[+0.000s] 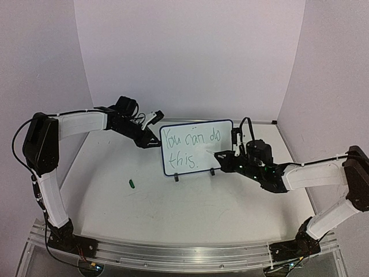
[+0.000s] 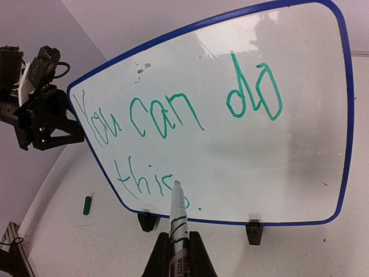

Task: Write a sentence on the whiteboard
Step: Write on the whiteboard with the whiteboard marker without the cap, then pick up the pen cap from the center of the board.

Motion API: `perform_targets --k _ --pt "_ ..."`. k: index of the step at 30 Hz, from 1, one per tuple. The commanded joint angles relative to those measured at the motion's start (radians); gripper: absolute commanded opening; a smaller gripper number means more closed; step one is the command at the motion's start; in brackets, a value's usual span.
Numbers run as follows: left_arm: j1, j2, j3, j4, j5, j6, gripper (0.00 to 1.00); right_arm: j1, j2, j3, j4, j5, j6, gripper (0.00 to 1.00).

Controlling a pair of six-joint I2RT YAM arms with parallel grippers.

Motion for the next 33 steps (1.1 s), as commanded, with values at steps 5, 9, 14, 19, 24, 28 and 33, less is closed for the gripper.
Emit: perform_targets --k 5,9,14,19,24,28,33 --pt "0.004 -0.019 -0.004 0.011 -0.021 0.0 0.52 -0.004 -0.055 -0.012 -0.019 0.041 -0.017 0.0" --pt "0.004 -0.066 -0.049 0.081 -0.081 -0.022 0.61 -0.004 -0.078 -0.017 -0.025 0.042 -0.018 0.0" --pt "0.004 -0.153 -0.139 0.189 -0.208 -0.037 0.65 -0.004 -0.145 -0.02 -0.07 0.048 -0.031 0.0" --pt "0.005 -0.196 -0.156 0.229 -0.308 -0.055 0.66 -0.004 -0.223 -0.008 -0.147 0.052 -0.082 0.0" --pt "0.005 -0.207 -0.146 0.228 -0.331 -0.1 0.67 -0.004 -0.275 0.002 -0.203 0.037 -0.125 0.0" --pt "0.004 -0.209 -0.157 0.214 -0.337 -0.184 0.67 -0.004 -0.304 0.0 -0.23 0.027 -0.14 0.0" --pt "0.004 -0.28 -0.285 0.302 -0.349 -0.356 0.66 -0.004 -0.332 -0.014 -0.254 0.021 -0.15 0.0"
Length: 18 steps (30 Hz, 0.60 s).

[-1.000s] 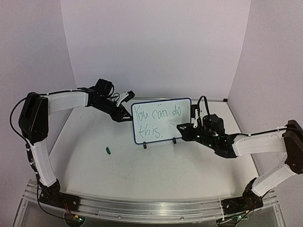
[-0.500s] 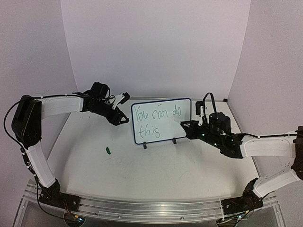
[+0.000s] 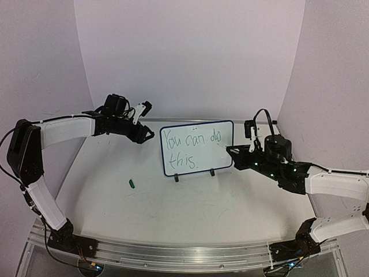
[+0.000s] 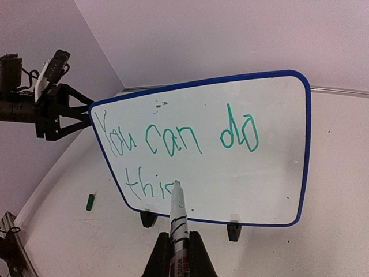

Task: Write a sentence on the whiteboard
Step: Pick up the pen cap from the center of the board.

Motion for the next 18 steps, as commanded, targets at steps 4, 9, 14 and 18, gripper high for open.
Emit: perform_targets --k 4,9,14,18 --pt "-0.001 -0.163 -0.196 0.119 -0.102 -0.336 0.66 -0.004 -0.042 -0.003 -0.04 -0.007 -0.034 0.0" --pt "-0.02 -0.175 -0.225 -0.003 -0.217 -0.555 0.62 -0.004 -0.034 -0.007 -0.054 -0.007 -0.031 0.0" --pt "-0.051 -0.119 -0.203 -0.175 -0.305 -0.706 0.56 -0.004 -0.025 -0.017 -0.054 -0.031 -0.012 0.0" --pt "-0.096 -0.059 -0.189 -0.26 -0.379 -0.779 0.53 -0.002 -0.015 -0.02 -0.05 -0.057 0.004 0.0"
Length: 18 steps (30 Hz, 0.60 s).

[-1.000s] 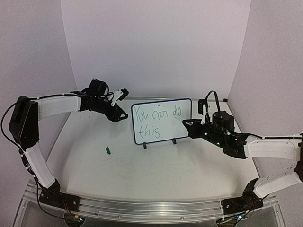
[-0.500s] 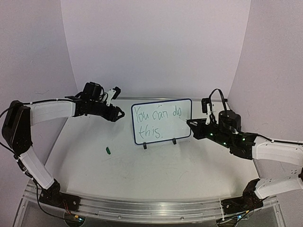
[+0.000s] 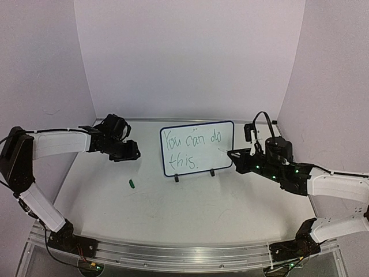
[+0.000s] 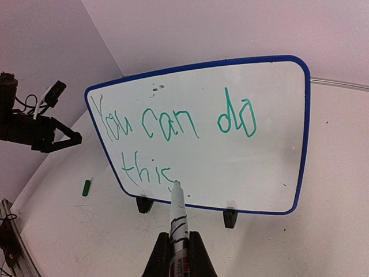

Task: Write a sentence on the whiteboard
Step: Pick up the pen cap from the center of the board.

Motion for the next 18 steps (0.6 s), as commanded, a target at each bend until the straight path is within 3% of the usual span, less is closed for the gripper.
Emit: perform_targets --k 1,8,18 --pt "-0.058 0.073 0.047 -0.149 -0.131 -0.142 0.52 -0.002 0.01 -0.008 0.006 -0.042 0.021 0.0" --pt "-0.099 0.186 0.096 -0.226 -0.192 -0.195 0.38 -0.001 -0.003 -0.028 0.008 -0.052 0.036 0.0" --pt "-0.106 0.215 0.072 -0.236 -0.208 -0.241 0.37 -0.001 0.008 -0.034 0.011 -0.05 0.04 0.0"
